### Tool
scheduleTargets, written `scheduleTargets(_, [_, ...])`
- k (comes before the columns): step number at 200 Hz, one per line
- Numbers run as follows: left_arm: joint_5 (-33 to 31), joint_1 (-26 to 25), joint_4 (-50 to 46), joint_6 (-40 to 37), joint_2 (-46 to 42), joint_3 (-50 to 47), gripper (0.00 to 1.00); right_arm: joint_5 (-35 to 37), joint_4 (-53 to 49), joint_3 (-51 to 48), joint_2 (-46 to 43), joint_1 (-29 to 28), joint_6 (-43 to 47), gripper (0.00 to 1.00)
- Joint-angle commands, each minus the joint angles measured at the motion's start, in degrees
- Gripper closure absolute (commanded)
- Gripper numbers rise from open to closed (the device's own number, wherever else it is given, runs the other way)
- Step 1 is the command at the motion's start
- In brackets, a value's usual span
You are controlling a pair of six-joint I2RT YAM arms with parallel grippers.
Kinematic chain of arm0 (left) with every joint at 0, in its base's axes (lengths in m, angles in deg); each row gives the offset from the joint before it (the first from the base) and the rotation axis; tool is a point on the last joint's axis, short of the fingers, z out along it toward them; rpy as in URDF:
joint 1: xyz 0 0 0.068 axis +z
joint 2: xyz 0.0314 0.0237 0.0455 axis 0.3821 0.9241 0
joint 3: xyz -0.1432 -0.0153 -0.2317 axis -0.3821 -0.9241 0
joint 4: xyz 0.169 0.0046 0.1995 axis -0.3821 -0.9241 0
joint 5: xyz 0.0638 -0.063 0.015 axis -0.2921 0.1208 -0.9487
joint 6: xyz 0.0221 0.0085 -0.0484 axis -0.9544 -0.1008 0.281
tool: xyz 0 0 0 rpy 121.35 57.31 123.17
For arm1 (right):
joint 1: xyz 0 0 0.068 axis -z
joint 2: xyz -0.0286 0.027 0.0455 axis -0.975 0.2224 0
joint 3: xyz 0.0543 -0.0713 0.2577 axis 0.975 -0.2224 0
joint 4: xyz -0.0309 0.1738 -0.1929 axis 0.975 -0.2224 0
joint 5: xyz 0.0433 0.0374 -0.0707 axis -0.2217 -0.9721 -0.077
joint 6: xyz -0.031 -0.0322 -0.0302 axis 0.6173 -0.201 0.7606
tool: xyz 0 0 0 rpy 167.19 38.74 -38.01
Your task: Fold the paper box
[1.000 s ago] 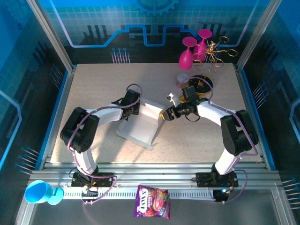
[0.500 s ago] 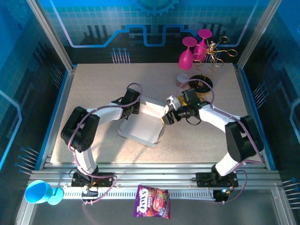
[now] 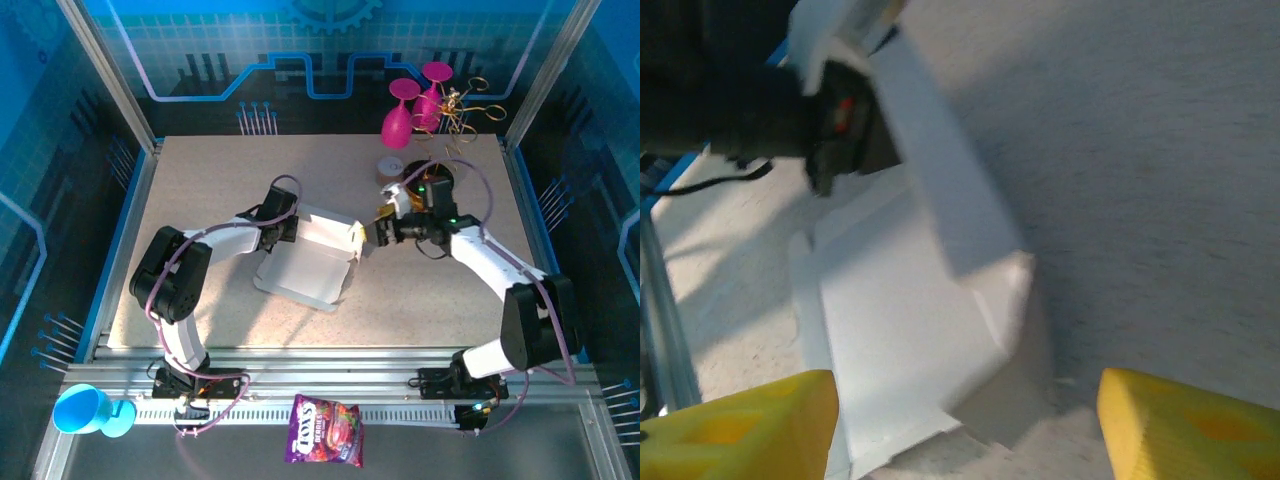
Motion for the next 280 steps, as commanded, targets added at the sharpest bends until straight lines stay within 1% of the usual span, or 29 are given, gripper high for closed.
scheduleTargets(1, [2.49, 0.93, -3.73, -1.38, 2.22, 1.1, 1.0, 0.81, 5.87, -6.25, -4.5, 6.89, -10.02, 0.35])
scheduleTargets(10, [2.62, 1.11, -3.67, -1.45, 2.21, 1.19, 1.0, 3.56, 4.64, -6.63, -5.31, 8.0, -11.2, 0.4])
scheduleTargets(22, [2.9, 1.21, -3.73, -1.5, 2.46, 1.48, 1.0, 4.23, 3.22, -6.86, -4.29, 8.23, -10.88, 0.44])
scheduleTargets(38, [3.09, 1.25, -4.03, -1.74, 3.23, 2.13, 1.0, 3.04, 0.0, -4.62, 1.27, 6.76, -9.26, 0.48])
scheduleTargets(46, [3.34, 1.25, -4.06, -1.78, 3.55, 2.52, 1.0, 3.78, -0.63, -3.45, 4.0, 4.88, -8.15, 0.49])
scheduleTargets(59, [3.47, 1.27, -4.26, -1.94, 4.16, 3.01, 1.0, 4.63, -0.74, -2.22, 7.27, 2.43, -6.61, 0.49])
scheduleTargets(81, [3.65, 1.34, -4.87, -2.33, 4.99, 4.19, 1.0, 5.3, -4.07, 5.04, 13.79, -0.7, -2.29, 0.49])
scheduleTargets(99, [4.04, 1.64, -5.36, -2.3, 5.42, 4.94, 1.0, 4.73, -5.95, 8.56, 16.63, -2.91, 1.92, 0.48])
scheduleTargets(109, [4.32, 1.84, -5.64, -2.35, 5.7, 5.38, 1.0, 3.94, -5.67, 9.24, 16.74, -3.65, 3.22, 0.47])
scheduleTargets(133, [4.94, 2.03, -6.02, -2.53, 6.14, 5.98, 1.0, 3.23, -4.24, 9.61, 16.18, -4.54, 4.93, 0.44])
scheduleTargets(165, [5.95, 2.21, -6.45, -2.9, 6.67, 6.59, 1.0, 4.99, -7.42, 13.55, 19.04, -5.87, 8.84, 0.42])
scheduleTargets(183, [6.9, 2.43, -7.28, -3.06, 7.34, 7.42, 1.0, 4.62, -8.39, 15.57, 20.58, -6.11, 10.2, 0.4])
scheduleTargets(195, [8.12, 2.64, -7.6, -3.22, 7.66, 8.02, 1.0, 3.09, -9.24, 17.0, 21.44, -5.94, 10.7, 0.38])
scheduleTargets(225, [11.81, 3.66, -7.96, -3.6, 8.12, 8.66, 1.0, 0.59, -11.19, 19.93, 23.98, -5.91, 11.37, 0.39])
scheduleTargets(280, [16.48, 4.5, -7.86, -4.86, 9.15, 9.75, 1.0, -0.43, -13.19, 24.3, 27.82, -6.29, 11.72, 0.38])
